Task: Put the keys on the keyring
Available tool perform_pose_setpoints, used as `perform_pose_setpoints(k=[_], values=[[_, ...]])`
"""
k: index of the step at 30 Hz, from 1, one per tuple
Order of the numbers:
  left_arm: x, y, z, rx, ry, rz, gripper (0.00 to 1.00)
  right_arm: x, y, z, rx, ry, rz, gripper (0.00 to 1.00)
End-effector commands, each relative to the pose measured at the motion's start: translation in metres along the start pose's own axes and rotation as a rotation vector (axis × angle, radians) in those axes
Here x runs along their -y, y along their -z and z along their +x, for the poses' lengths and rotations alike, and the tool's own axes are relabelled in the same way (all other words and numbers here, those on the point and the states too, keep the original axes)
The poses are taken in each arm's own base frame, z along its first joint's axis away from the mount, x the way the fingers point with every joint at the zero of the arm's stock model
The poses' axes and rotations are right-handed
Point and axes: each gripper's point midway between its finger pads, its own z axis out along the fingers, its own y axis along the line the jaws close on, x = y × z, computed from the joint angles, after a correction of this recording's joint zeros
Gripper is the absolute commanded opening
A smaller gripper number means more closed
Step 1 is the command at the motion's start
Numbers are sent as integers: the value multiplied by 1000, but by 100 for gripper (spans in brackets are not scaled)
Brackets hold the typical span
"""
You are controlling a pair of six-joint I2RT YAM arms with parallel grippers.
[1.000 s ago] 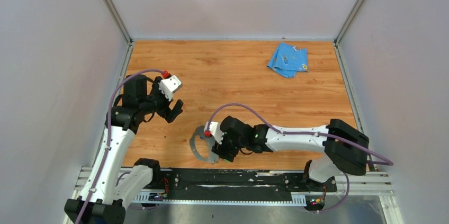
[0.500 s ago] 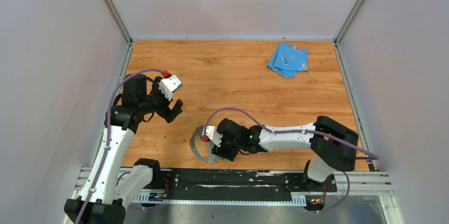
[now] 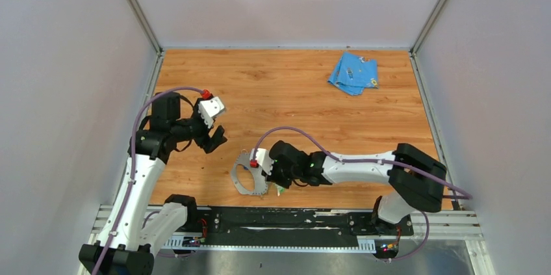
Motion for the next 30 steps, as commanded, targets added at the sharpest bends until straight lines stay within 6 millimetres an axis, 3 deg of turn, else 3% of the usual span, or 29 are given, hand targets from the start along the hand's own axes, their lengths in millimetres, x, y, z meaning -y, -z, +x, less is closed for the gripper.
perform_pose_setpoints(k=[1, 5, 9, 14, 18, 24, 30], values=[[31, -3, 11, 19, -12, 149, 73, 1, 33, -39, 153, -27, 9, 0], [52, 6, 13, 73, -93, 202, 65, -3, 60, -65, 257, -37, -8, 1], [80, 20, -4, 218, -234, 286, 61, -8, 80, -83, 326, -49, -29, 1], [119, 23, -7, 263, -374, 417, 64, -10, 104, -106, 379, -70, -38, 0], [142, 24, -8, 257, -384, 514, 68, -5, 124, -125, 403, -82, -14, 1], [145, 16, -18, 227, -268, 583, 64, -4, 150, -150, 475, -72, -4, 1], [143, 4, -40, 205, -18, 614, 62, -4, 155, -155, 476, -64, 20, 0]])
